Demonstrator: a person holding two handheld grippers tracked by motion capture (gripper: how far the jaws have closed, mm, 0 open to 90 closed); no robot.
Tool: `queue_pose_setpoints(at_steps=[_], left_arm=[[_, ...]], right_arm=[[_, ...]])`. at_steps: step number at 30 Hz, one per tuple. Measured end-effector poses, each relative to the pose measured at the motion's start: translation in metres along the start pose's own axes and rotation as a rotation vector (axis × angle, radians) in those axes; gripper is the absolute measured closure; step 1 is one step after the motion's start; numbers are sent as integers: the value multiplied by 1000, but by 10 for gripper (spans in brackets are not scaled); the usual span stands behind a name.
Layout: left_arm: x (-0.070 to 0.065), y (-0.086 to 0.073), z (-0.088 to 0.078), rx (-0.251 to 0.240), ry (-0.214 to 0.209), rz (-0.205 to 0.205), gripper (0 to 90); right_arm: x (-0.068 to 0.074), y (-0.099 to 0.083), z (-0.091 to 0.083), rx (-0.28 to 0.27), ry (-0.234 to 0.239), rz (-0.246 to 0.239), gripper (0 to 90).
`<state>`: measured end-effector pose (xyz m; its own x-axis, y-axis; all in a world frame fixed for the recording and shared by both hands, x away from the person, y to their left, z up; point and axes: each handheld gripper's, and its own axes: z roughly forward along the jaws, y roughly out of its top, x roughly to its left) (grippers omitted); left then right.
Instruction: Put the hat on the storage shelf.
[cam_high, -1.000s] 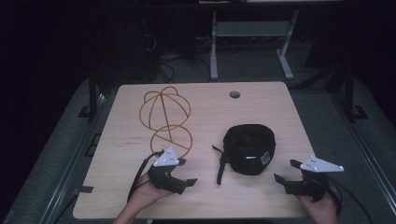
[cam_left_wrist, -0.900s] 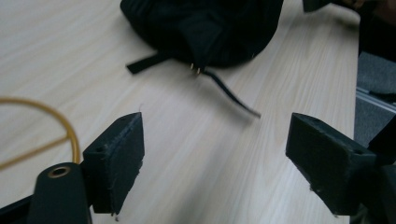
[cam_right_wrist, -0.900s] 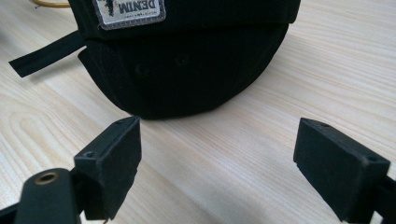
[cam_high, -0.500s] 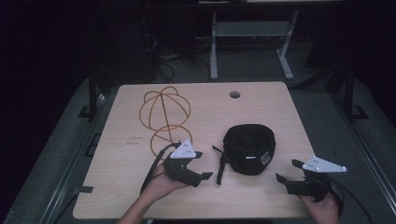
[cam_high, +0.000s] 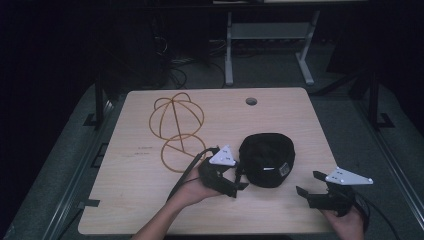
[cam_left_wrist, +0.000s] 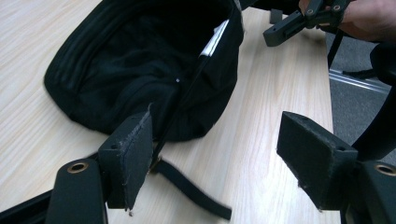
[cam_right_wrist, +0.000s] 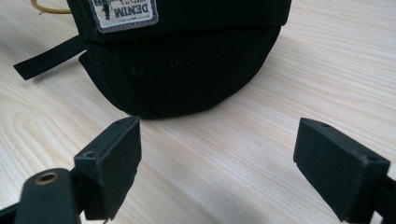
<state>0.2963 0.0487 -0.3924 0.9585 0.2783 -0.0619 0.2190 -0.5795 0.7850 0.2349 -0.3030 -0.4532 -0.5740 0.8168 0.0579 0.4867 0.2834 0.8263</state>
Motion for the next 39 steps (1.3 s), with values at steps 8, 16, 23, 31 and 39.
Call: queue_pose_setpoints(at_steps=[8,16,23,31,39], left_arm=[[2,23,21,40,-40,31,333],[5,38,41,81,-61,55,340],[9,37,57,108,-66,46,348],[14,35,69,199,-83,97,500],[14,35,72,200,-71,130,688]], right_arm=[[-1,0,0,3,12,-1,149],[0,0,2,6,23,-10,149],[-1,0,2,6,27,-10,149],[0,0,4,9,38,-11,149],[2,0,7,20,47,-20,149]])
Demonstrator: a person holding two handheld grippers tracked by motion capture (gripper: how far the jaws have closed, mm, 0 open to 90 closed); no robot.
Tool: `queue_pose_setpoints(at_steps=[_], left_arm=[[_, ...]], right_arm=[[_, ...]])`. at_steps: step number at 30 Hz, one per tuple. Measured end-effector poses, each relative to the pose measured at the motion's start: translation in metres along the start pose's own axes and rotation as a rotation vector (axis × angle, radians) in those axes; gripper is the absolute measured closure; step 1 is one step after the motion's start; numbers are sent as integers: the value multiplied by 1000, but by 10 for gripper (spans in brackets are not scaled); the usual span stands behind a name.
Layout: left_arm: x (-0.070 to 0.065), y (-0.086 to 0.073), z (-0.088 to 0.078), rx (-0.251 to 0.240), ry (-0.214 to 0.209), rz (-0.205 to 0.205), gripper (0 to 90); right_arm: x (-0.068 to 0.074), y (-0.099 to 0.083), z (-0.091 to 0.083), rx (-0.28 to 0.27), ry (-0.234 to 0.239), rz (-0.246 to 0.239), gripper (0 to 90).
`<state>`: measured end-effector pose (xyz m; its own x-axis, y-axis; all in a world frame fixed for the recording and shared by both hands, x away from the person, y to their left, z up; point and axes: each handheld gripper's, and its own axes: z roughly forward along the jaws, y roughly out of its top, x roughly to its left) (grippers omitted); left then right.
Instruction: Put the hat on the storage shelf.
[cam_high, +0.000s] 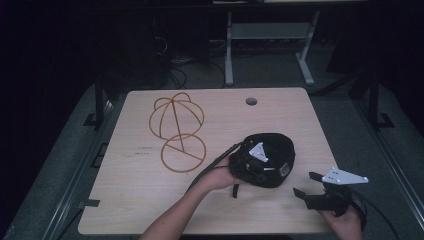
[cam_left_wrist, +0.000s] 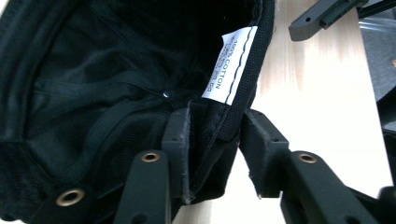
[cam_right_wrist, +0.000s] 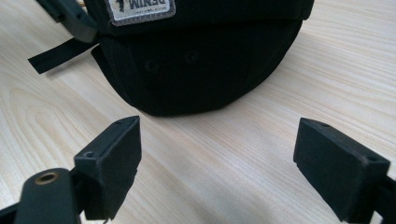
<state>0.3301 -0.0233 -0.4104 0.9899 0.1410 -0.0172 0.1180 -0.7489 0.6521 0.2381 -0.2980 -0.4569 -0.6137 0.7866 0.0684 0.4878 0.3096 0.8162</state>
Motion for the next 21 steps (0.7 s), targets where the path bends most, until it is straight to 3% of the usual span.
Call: queue_pose_setpoints(at_steps=[1,3,7,14,21], left_arm=[[0,1,-1,-1,3,7,688],[-1,2,-3,-10,-4,17,776],[0,9,-10,-22,0,30,797],[3,15,-28,-124,9,-14,801],[8,27,-47,-217,-3,-51,804]], right_arm=[[0,0,0,0,0,0,149],[0,0,1,-2,1,2,149],[1,0,0,-7,2,1,149],[5,2,0,-17,17,0,149],[12,11,-4,-83,23,-1,148]])
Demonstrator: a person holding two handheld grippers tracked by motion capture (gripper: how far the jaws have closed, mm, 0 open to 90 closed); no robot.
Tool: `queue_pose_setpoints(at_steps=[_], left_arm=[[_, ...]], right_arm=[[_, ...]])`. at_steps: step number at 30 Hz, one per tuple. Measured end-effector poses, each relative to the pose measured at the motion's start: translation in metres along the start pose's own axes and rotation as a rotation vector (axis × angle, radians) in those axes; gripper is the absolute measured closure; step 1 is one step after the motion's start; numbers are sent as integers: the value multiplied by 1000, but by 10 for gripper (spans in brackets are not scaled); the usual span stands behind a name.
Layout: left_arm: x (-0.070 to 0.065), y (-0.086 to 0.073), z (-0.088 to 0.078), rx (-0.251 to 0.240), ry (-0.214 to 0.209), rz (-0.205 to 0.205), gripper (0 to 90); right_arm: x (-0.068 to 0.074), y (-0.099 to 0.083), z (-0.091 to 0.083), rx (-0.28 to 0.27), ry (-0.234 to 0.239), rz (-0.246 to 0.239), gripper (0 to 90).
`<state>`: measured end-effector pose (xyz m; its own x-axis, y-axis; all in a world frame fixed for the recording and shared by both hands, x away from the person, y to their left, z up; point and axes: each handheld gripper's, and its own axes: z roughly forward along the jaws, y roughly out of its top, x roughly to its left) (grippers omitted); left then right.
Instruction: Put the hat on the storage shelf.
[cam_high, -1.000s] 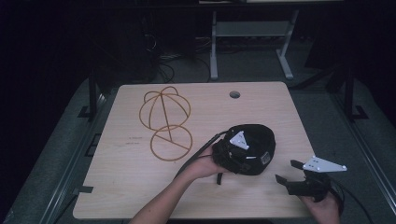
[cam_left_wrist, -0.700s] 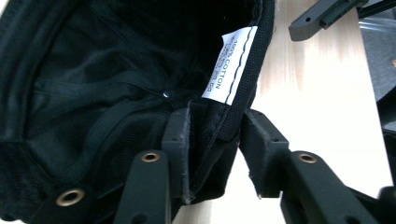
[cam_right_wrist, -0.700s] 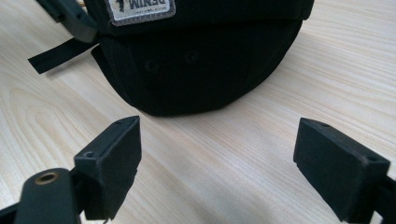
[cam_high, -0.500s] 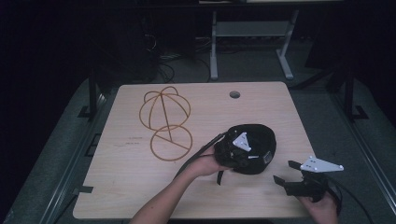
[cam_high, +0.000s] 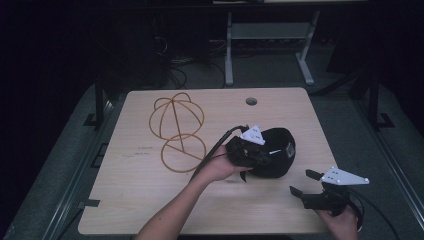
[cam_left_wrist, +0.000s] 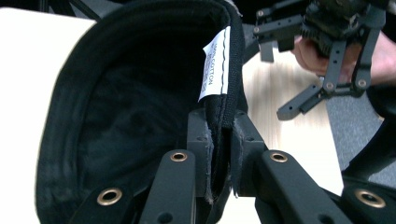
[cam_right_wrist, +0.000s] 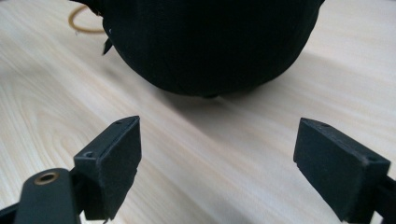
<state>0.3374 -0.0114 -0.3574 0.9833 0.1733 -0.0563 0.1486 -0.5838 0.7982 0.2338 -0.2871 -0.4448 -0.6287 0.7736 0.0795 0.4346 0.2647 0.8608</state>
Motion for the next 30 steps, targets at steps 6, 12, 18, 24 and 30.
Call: queue_pose_setpoints(at_steps=[6,12,18,24,30], left_arm=[[3,7,-11,-64,-16,-44,805],[9,17,-24,-111,-23,-88,807],[10,25,-31,-149,-34,-102,807],[8,29,-38,-175,-36,-103,808],[6,32,-41,-192,-71,-107,809]], right_arm=[[2,11,-2,-36,1,-5,148],[3,26,-3,-93,23,0,149],[6,43,-6,-168,38,-4,149],[10,60,1,-198,56,-10,158],[8,58,5,-228,69,-4,231]])
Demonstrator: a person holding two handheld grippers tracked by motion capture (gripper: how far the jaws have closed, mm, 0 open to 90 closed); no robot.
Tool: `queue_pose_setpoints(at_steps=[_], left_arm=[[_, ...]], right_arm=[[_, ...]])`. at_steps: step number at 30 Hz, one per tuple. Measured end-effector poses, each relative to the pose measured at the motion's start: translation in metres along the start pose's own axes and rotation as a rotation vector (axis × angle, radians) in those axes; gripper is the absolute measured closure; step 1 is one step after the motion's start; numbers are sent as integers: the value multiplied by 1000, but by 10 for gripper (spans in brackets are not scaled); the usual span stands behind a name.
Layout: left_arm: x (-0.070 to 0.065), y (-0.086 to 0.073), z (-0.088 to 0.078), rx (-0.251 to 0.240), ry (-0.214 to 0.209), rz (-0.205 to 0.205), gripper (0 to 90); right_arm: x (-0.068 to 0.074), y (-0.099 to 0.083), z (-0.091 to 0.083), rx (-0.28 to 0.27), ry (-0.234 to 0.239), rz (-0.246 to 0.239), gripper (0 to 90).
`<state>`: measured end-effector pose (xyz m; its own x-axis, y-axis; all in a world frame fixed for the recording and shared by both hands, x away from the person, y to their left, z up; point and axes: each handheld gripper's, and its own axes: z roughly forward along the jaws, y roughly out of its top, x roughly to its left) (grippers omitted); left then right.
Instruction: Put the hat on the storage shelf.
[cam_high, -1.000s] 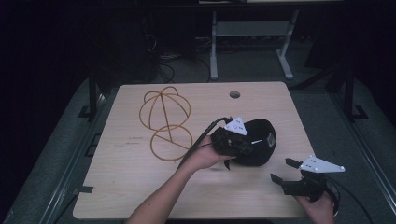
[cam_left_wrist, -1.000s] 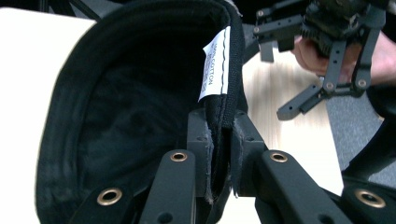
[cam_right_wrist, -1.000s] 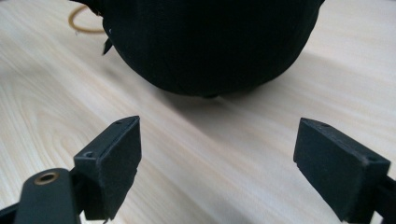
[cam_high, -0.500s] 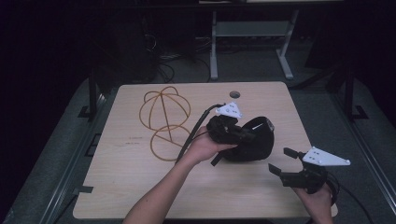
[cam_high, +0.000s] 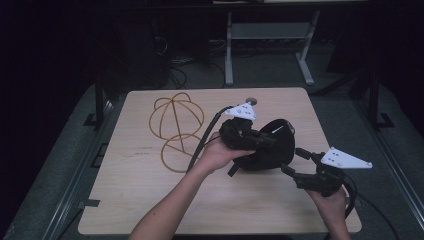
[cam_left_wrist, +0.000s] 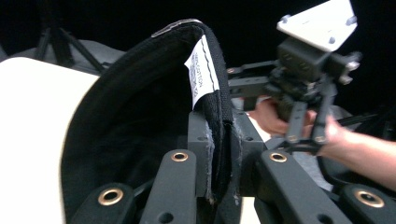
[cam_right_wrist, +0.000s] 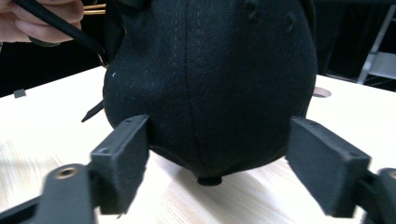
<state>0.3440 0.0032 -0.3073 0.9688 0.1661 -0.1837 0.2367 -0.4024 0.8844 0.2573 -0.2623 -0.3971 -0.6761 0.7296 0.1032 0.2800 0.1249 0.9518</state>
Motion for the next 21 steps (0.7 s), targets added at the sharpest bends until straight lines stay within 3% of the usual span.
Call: queue_pose_setpoints(at_steps=[3,5,11,12,15,16,17,18,19,21], left_arm=[[-3,1,1,13,-5,10,809],[-4,1,1,14,-3,13,809],[-10,2,4,34,-31,32,809],[-10,2,4,34,-31,32,809],[-13,2,8,56,-27,57,810],[-14,2,8,58,-25,60,810],[-14,2,7,61,-21,65,809],[-14,2,7,61,-21,65,809],[-14,2,6,67,-11,70,809],[-13,1,4,76,0,75,809]], right_arm=[[-5,-7,6,-20,24,56,269],[-5,-8,6,-21,31,61,293],[-5,-10,9,-44,62,67,490],[-5,-10,9,-44,62,67,490],[-3,-11,11,-39,63,49,612],[-3,-11,11,-39,63,49,612],[-2,-11,12,-38,66,45,705],[-2,-11,12,-38,66,45,705],[-2,-11,12,-40,67,39,791],[-1,-10,12,-37,74,41,834]])
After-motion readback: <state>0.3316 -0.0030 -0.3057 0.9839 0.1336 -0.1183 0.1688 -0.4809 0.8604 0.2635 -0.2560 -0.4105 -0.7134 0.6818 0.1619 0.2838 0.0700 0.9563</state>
